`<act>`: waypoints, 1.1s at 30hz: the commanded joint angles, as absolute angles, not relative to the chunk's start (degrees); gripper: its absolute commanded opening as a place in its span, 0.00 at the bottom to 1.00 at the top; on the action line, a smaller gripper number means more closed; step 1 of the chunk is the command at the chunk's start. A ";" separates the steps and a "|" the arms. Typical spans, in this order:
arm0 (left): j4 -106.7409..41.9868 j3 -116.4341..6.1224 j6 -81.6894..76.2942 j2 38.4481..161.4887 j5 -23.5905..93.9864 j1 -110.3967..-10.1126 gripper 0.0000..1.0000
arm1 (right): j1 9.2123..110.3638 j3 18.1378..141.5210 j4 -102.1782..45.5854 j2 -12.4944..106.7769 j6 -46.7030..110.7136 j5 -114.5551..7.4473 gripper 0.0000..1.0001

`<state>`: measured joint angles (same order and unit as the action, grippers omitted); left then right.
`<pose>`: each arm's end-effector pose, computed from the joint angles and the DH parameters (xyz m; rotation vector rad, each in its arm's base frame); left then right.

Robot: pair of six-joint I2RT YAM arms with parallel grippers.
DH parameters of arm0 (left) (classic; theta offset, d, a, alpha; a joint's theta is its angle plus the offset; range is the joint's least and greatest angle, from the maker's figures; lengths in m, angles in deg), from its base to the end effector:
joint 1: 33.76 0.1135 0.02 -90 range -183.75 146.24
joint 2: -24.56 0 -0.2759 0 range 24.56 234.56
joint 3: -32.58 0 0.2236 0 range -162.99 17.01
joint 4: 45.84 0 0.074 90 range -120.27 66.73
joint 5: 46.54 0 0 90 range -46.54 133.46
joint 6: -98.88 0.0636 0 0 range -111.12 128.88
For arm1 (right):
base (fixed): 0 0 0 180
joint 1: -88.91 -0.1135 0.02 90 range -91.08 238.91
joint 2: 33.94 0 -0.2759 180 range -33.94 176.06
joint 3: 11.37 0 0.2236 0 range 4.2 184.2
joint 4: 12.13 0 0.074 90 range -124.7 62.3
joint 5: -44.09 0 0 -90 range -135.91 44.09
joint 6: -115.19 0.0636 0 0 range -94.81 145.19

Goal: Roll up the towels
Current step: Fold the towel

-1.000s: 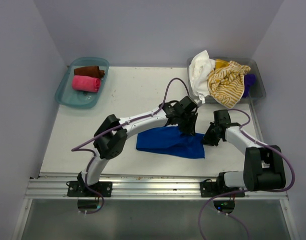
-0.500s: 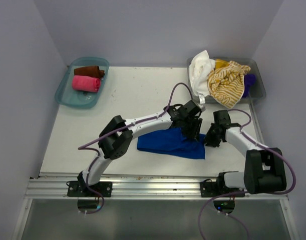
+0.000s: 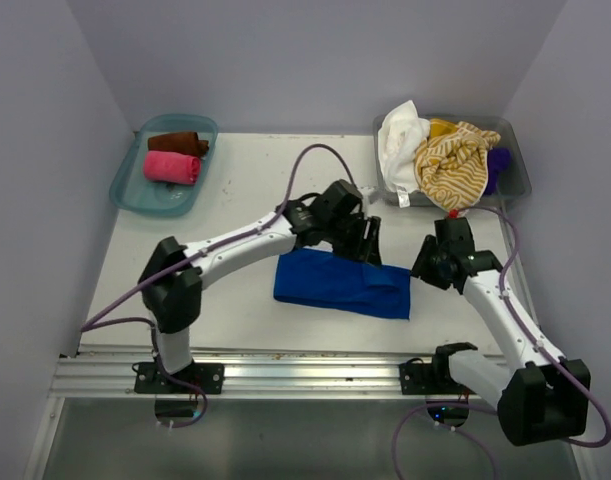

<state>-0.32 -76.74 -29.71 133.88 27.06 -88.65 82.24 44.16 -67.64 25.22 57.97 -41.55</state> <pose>0.2323 -0.3617 0.2775 0.5236 2.5683 -1.0376 0.1716 0.0152 0.2183 0.6152 2.5321 0.1494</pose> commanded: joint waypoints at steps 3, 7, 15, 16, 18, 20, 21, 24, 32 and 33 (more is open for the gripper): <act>-5.23 -58.24 -30.93 123.18 25.18 -76.83 0.54 | 69.88 52.09 -69.01 27.74 51.48 -38.89 0.48; -4.79 -48.41 -30.93 119.76 27.72 -73.40 0.55 | 60.63 57.00 -69.71 34.69 50.07 -33.45 0.50; -3.29 -40.74 -31.81 115.70 34.58 -70.93 0.57 | 48.93 61.94 -69.19 46.74 47.96 -26.92 0.52; -3.55 -39.69 -31.72 115.88 34.67 -70.85 0.57 | 48.84 62.03 -68.66 47.35 47.87 -27.02 0.52; -3.99 -38.71 -31.81 116.41 34.58 -70.67 0.56 | 48.40 61.94 -68.13 49.02 47.60 -27.37 0.52; -4.69 -37.66 -31.81 117.11 34.23 -70.58 0.55 | 48.22 61.42 -66.99 50.16 47.17 -28.42 0.51; -4.78 -37.48 -31.99 117.29 34.23 -70.58 0.55 | 48.13 61.33 -66.64 50.52 47.08 -28.94 0.51; -5.05 -37.04 -31.90 117.81 34.41 -70.58 0.53 | 47.52 61.33 -66.02 52.45 46.99 -30.18 0.50; -4.87 -37.04 -31.28 119.92 35.11 -70.49 0.36 | 47.61 59.74 -64.79 53.17 49.70 -27.65 0.00; -4.79 -37.04 -31.20 119.84 35.20 -70.49 0.36 | 48.04 59.48 -64.79 52.12 49.97 -27.02 0.00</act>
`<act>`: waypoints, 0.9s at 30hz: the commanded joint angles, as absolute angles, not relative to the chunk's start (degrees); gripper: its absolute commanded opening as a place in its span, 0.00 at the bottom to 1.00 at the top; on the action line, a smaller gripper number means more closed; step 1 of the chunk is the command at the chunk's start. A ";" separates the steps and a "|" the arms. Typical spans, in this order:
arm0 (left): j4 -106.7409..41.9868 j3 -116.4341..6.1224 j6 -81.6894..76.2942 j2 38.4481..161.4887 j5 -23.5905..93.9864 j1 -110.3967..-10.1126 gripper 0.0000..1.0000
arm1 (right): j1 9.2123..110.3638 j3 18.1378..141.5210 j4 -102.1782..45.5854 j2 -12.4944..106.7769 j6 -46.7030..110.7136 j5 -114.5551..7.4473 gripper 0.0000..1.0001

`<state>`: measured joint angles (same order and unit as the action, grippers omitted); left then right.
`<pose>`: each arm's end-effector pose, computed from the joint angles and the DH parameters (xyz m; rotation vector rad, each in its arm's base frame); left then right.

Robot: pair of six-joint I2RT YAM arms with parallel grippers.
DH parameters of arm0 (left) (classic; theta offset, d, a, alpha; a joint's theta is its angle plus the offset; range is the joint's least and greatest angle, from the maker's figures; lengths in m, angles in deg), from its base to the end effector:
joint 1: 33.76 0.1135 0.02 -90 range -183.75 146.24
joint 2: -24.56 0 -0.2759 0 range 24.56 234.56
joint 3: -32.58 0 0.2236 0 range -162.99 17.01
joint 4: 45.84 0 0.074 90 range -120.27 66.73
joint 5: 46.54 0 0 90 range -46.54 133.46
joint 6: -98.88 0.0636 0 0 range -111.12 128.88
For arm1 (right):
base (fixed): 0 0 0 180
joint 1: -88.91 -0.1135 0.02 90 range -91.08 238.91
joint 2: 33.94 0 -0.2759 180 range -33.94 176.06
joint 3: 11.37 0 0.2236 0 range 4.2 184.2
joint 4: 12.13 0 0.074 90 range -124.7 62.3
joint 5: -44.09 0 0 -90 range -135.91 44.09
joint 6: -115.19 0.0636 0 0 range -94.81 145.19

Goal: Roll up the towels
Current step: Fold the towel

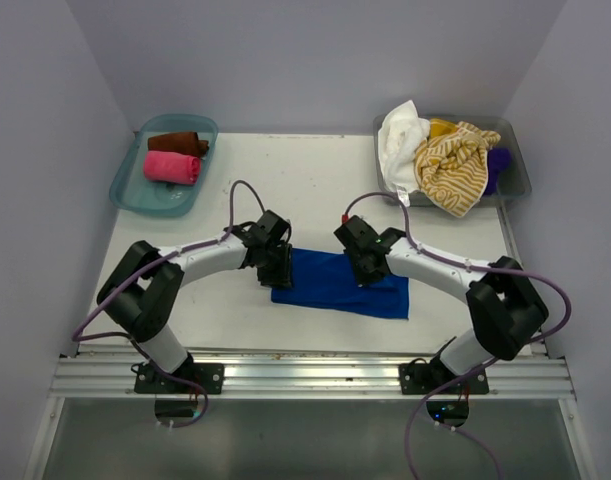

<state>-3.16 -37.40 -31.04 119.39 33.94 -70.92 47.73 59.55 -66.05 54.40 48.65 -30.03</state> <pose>0.2314 -0.1886 0.1681 -0.0218 2.8878 -0.5454 0.2136 0.1638 0.1943 -0.3573 2.6966 -0.0817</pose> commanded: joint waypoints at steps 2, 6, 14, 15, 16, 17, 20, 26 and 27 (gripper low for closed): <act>-4.79 -36.78 -31.02 119.75 35.20 -70.32 0.36 | 49.44 58.52 -64.00 48.34 50.06 -28.32 0.00; -4.79 -36.78 -30.32 119.57 35.02 -70.14 0.36 | 57.25 57.37 -62.60 45.51 49.10 -32.28 0.00; -4.52 -37.13 -28.39 119.05 33.88 -70.14 0.40 | 70.61 60.79 -63.20 54.28 53.56 -34.57 0.26; -4.43 -37.13 -28.30 118.96 33.88 -70.14 0.40 | 71.50 60.62 -63.30 54.39 54.45 -34.92 0.34; -4.35 -37.21 -28.03 118.70 34.05 -70.14 0.41 | 72.38 59.23 -62.51 54.04 55.15 -36.14 0.43; -4.08 -37.13 -27.94 118.52 34.14 -70.14 0.42 | 73.87 58.17 -61.72 53.08 56.12 -36.85 0.47; -3.91 -37.04 -27.68 117.99 34.23 -70.14 0.43 | 76.60 53.43 -58.56 47.55 57.35 -41.15 0.52; -3.99 -37.65 -27.59 118.52 34.05 -70.14 0.48 | 77.05 46.04 -55.03 36.29 58.76 -48.46 0.54; -3.99 -37.83 -27.59 118.60 33.97 -70.14 0.49 | 77.05 45.42 -55.64 35.50 58.94 -48.55 0.54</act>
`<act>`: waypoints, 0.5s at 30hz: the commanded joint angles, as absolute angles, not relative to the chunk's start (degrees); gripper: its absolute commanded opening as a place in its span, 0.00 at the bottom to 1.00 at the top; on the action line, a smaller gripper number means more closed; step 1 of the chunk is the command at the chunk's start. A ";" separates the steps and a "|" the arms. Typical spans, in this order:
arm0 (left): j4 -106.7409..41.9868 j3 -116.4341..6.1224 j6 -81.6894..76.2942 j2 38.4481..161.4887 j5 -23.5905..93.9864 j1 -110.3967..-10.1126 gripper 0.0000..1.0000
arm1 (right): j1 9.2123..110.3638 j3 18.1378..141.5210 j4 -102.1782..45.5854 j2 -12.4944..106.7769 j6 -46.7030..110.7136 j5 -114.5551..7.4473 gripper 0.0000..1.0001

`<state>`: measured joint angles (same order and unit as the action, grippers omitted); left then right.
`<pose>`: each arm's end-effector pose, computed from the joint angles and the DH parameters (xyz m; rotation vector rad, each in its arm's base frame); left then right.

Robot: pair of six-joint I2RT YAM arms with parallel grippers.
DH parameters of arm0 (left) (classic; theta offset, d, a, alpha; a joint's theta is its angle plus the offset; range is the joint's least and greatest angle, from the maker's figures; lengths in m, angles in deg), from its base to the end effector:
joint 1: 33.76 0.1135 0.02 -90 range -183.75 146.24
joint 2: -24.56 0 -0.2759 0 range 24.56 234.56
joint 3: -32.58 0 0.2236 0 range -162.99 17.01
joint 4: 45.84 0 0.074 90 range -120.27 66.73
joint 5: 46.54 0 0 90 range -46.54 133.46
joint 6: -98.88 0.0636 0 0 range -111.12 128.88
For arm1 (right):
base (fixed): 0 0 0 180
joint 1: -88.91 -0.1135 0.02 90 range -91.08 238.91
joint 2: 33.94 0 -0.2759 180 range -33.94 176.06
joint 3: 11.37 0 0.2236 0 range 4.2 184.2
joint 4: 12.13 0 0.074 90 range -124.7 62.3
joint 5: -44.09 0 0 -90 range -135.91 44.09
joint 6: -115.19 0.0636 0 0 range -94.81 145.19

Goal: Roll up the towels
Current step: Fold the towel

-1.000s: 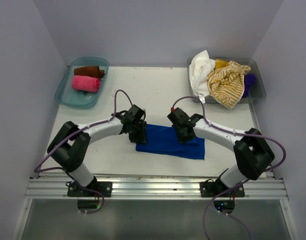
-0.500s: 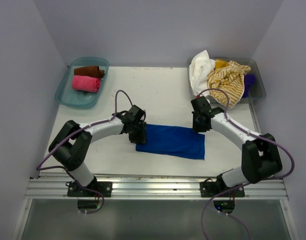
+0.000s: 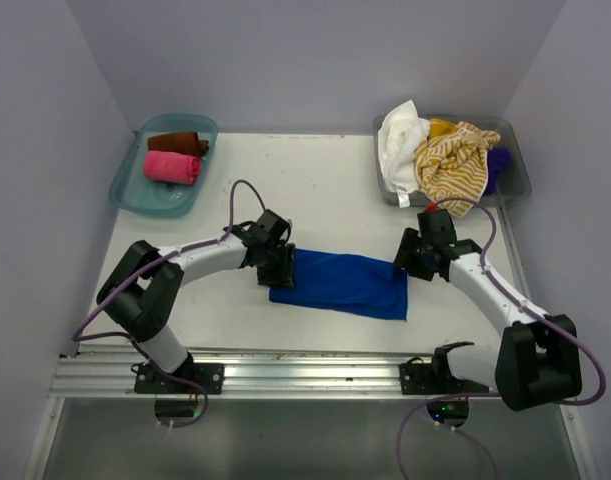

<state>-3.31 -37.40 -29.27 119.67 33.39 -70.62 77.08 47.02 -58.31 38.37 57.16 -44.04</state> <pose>0.2325 -0.1882 0.1670 0.0177 2.8882 -0.5490 0.2175 0.0434 0.2033 0.4723 2.5941 0.2227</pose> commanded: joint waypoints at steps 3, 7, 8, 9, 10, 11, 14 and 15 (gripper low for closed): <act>-4.08 -37.92 -27.50 118.78 33.79 -70.14 0.51 | 77.05 42.87 -55.56 31.46 59.82 -48.99 0.54; -4.08 -37.92 -27.50 119.05 33.70 -70.14 0.51 | 77.05 40.94 -56.88 29.35 60.61 -49.16 0.53; -4.08 -37.92 -27.59 119.04 33.70 -70.23 0.51 | 77.05 40.50 -57.14 28.47 61.31 -48.82 0.53; -4.08 -38.09 -27.59 119.13 33.70 -70.23 0.51 | 77.05 39.97 -57.14 27.85 61.49 -48.81 0.52; -4.08 -38.09 -27.68 119.22 33.62 -70.14 0.51 | 77.05 38.84 -56.80 27.24 61.66 -49.07 0.51; -4.08 -38.09 -27.77 119.22 33.62 -70.14 0.51 | 77.05 38.30 -56.36 26.80 61.67 -49.43 0.50; -4.35 -38.36 -27.86 119.40 33.44 -70.14 0.51 | 77.05 37.51 -56.26 28.10 61.05 -52.15 0.45; -4.26 -38.44 -27.86 119.48 33.44 -70.14 0.51 | 76.96 37.33 -56.44 28.37 60.96 -52.15 0.43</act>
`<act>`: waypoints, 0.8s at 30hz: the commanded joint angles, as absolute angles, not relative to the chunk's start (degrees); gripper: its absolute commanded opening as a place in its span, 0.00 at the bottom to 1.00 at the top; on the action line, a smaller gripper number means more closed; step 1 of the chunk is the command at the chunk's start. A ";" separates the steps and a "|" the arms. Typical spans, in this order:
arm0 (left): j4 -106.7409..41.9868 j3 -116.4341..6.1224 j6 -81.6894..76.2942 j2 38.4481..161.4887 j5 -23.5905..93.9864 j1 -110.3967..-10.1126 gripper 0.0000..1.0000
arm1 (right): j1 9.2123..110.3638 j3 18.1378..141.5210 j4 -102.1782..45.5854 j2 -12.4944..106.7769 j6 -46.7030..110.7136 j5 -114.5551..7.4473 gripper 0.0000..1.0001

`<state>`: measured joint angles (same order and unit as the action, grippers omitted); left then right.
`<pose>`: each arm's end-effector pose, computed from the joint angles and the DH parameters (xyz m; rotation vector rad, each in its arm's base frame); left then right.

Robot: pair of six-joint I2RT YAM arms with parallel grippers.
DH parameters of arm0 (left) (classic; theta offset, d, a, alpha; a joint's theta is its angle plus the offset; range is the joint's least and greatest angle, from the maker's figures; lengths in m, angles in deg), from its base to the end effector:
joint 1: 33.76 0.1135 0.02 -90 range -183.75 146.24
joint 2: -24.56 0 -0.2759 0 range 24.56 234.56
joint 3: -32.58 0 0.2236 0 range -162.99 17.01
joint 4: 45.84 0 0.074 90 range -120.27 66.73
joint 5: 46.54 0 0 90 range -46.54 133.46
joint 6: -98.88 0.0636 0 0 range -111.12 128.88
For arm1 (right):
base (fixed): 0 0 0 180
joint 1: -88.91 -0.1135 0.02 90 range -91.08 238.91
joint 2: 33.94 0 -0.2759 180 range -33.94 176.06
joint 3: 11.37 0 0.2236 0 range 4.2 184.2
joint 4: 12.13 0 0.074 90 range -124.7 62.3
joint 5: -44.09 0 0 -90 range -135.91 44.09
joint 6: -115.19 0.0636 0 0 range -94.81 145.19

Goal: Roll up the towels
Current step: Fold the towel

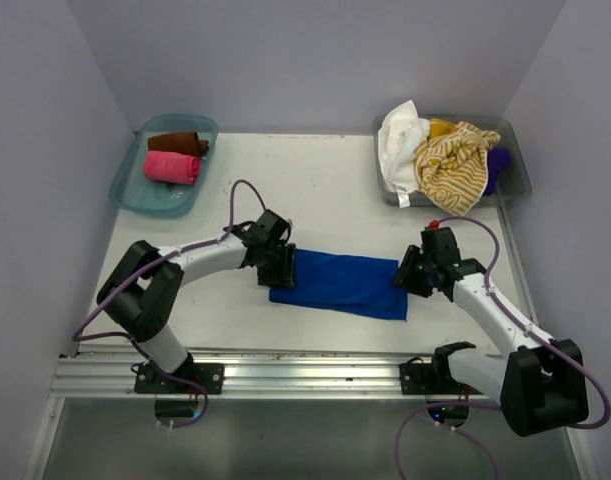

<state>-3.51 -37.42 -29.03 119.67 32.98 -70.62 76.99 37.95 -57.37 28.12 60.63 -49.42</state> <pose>0.2326 -0.1889 0.1673 0.0263 2.8866 -0.5599 0.1770 0.0413 0.1914 0.5131 2.5781 0.3767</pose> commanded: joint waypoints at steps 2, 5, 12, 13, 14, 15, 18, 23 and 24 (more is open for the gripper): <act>-4.26 -38.53 -27.94 119.75 33.26 -70.14 0.51 | 77.05 36.81 -56.18 28.46 60.61 -52.15 0.42; -4.26 -38.62 -28.12 120.01 33.18 -70.14 0.51 | 77.05 36.71 -55.91 29.07 59.74 -52.07 0.42; -4.26 -38.71 -28.30 120.36 33.18 -70.14 0.51 | 76.96 36.19 -54.42 32.24 58.85 -53.73 0.38; -4.34 -38.71 -28.30 120.45 33.18 -70.14 0.51 | 76.96 36.10 -54.25 32.68 58.77 -53.91 0.38; -4.26 -38.62 -28.38 120.45 33.18 -70.14 0.51 | 76.96 35.93 -54.16 32.77 58.85 -53.91 0.38; -4.34 -38.62 -28.30 120.45 33.18 -70.14 0.51 | 76.96 35.75 -53.72 32.86 58.85 -54.00 0.38; -4.35 -38.62 -28.30 120.54 33.18 -70.14 0.51 | 76.96 35.66 -53.63 33.30 58.85 -53.82 0.38; -4.35 -38.80 -28.21 120.63 33.09 -70.14 0.51 | 76.96 35.40 -52.75 34.53 58.68 -54.26 0.37; -4.35 -38.80 -28.29 120.71 33.09 -70.23 0.51 | 76.96 35.31 -52.66 34.44 58.85 -54.18 0.33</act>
<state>-3.49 -37.53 -29.03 119.85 32.91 -70.62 76.99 35.68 -54.62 34.18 59.60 -53.03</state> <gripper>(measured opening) 0.508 0.359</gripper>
